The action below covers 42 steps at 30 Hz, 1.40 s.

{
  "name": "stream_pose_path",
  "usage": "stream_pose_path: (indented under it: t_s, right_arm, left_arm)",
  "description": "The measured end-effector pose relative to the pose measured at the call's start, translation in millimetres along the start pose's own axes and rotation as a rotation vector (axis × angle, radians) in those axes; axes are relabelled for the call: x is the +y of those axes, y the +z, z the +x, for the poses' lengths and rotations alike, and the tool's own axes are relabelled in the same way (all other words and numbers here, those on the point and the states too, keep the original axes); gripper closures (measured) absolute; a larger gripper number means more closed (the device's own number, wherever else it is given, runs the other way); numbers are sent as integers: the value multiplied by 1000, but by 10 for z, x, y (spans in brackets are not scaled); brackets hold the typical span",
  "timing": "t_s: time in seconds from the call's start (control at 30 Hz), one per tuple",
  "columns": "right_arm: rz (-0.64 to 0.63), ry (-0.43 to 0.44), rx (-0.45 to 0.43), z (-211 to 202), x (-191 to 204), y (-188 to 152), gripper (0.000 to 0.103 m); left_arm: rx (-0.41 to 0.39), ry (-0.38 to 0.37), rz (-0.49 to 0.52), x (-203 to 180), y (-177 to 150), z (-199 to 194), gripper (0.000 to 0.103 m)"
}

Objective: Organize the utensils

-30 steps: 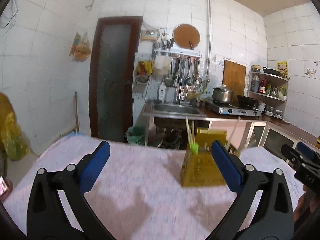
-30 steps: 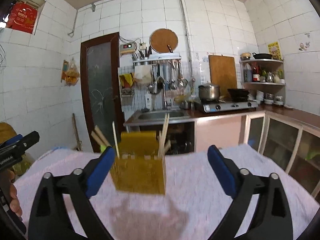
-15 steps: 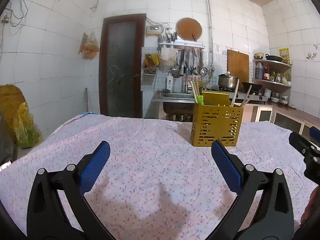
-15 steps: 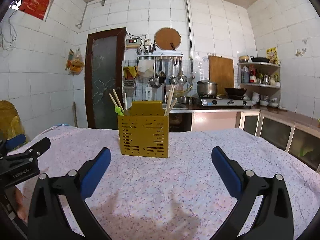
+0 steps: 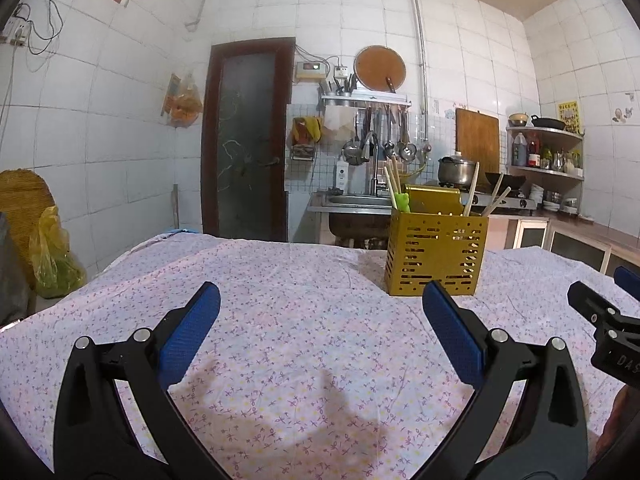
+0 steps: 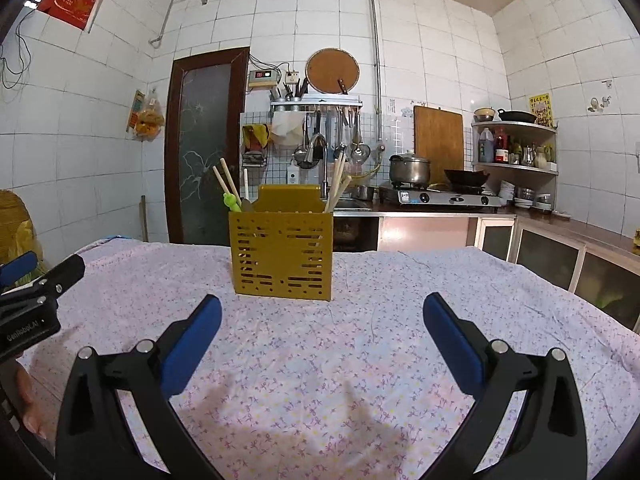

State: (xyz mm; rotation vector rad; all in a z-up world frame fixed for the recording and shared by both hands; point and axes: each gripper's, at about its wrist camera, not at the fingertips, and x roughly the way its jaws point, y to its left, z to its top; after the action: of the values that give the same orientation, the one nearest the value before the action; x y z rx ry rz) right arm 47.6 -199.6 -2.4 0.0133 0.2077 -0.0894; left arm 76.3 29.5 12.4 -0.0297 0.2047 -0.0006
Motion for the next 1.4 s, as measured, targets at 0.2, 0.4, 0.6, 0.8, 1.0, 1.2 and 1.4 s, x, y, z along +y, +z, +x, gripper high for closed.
stream_pose_path:
  t_s: [0.2,0.4,0.6,0.8,1.0,1.2,1.4]
  right_arm:
    - [6,-1,-9,-6,-21,11,5]
    - [9,-8,-3,-15,-35,8,5]
    - [8,-16,-5,-25,-40,10,5]
    - [9,-20,-4,-19,-55,18,5]
    - [7,-21,-7,-30,-57,14,5]
    - [8,-23,-11,-43,-67,13,5]
    - [8,-23,-11,-44,-70,12,5]
  left_arm:
    - [9,-4,-4,9,10,26,5]
    - [6,-7,-3,1,13,21,5]
    - [3,-6,-1,-6,16,17,5]
    - [3,-4,-2,-14,15,15,5]
    - [3,-4,-1,-17,14,15,5]
    - [-3,-2,0,-21,10,19,5]
    - [-3,-3,1,-25,8,23,5]
